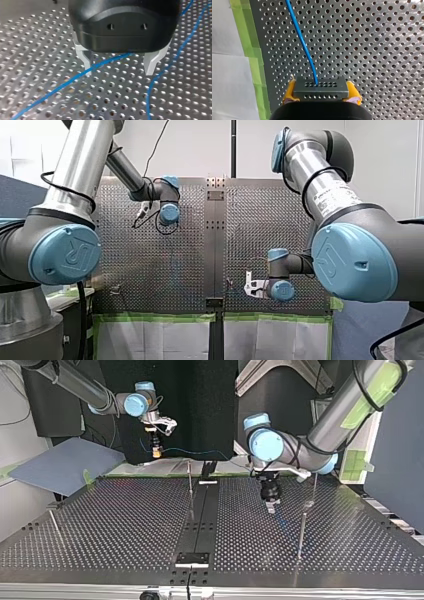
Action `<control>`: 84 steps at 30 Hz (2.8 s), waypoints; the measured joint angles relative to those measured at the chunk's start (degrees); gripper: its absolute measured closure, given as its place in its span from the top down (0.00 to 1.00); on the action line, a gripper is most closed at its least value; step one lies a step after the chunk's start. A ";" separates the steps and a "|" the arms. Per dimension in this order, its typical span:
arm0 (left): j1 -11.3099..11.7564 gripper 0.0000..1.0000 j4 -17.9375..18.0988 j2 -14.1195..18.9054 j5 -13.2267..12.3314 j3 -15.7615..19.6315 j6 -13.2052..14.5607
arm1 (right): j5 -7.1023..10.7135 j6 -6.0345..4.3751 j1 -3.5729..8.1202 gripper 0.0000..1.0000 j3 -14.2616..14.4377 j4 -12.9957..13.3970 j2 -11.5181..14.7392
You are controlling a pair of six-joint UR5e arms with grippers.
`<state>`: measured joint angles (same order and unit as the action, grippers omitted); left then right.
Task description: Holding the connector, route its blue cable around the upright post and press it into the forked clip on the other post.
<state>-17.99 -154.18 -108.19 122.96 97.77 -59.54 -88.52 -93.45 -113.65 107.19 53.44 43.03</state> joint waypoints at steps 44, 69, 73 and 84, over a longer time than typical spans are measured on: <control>-0.69 1.00 0.13 -14.47 5.32 -2.50 4.78 | -0.10 0.44 -0.21 0.00 0.00 -0.61 0.01; -1.89 1.00 -7.65 -23.38 6.92 -6.80 3.92 | -0.16 0.44 -0.61 0.00 0.00 -0.57 0.00; -1.86 1.00 -8.70 -25.37 7.06 -7.25 3.71 | -0.17 0.44 -0.64 0.00 0.00 -0.53 0.00; -2.39 1.00 -11.84 -31.16 7.44 -10.27 3.72 | -0.12 0.41 -0.65 0.00 0.00 -0.50 0.01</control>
<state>-20.38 -166.01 -139.35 130.40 87.50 -55.81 -88.64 -93.03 -114.30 107.19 52.94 43.04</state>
